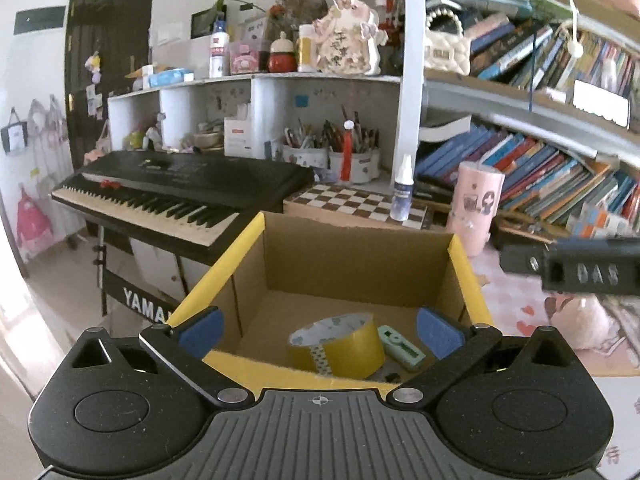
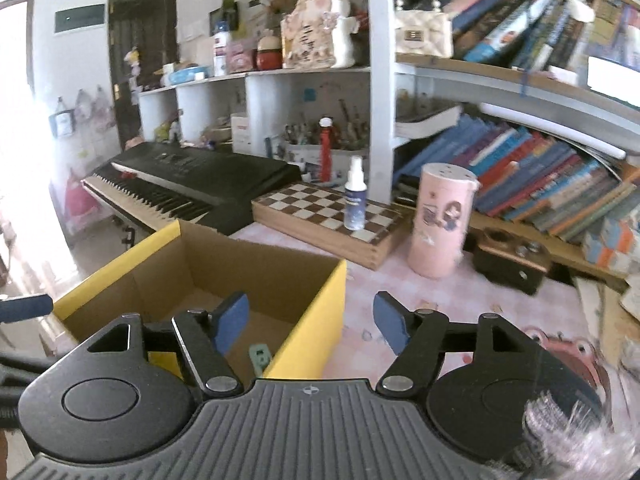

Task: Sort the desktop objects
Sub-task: 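Withdraw both open tools from the box back over the table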

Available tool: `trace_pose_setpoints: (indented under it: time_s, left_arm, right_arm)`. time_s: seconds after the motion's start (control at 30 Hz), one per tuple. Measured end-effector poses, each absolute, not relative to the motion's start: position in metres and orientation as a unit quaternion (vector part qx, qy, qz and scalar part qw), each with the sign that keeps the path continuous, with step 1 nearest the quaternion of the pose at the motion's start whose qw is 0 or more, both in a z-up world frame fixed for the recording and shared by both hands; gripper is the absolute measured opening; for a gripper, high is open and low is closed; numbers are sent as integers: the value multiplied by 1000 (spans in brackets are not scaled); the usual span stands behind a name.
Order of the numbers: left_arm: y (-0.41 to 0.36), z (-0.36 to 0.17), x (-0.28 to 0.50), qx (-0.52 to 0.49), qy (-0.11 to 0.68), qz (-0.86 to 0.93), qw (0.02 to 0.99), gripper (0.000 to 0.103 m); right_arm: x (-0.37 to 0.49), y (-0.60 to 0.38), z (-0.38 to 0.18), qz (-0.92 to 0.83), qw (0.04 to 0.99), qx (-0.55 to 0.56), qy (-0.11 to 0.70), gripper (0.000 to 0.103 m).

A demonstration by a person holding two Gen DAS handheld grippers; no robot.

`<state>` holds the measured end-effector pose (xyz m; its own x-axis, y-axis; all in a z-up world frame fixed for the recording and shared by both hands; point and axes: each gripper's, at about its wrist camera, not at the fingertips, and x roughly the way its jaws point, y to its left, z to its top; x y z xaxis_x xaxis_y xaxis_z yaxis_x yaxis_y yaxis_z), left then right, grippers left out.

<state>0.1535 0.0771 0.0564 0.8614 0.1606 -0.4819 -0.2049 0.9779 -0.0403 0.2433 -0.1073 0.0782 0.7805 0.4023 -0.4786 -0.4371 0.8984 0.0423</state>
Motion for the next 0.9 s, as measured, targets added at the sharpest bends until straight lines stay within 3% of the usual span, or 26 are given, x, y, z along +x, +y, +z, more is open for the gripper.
trace_pose_setpoints:
  time_s: [0.27,0.9]
  left_arm:
    - [90,57,121,-60,241,96,964,103]
    - [94,37,46,-18,272,106,956,103]
  right_arm:
    - [189,-111,70,168,956,-17,238,77]
    - [81,-106,33,99,953,-14,286,84]
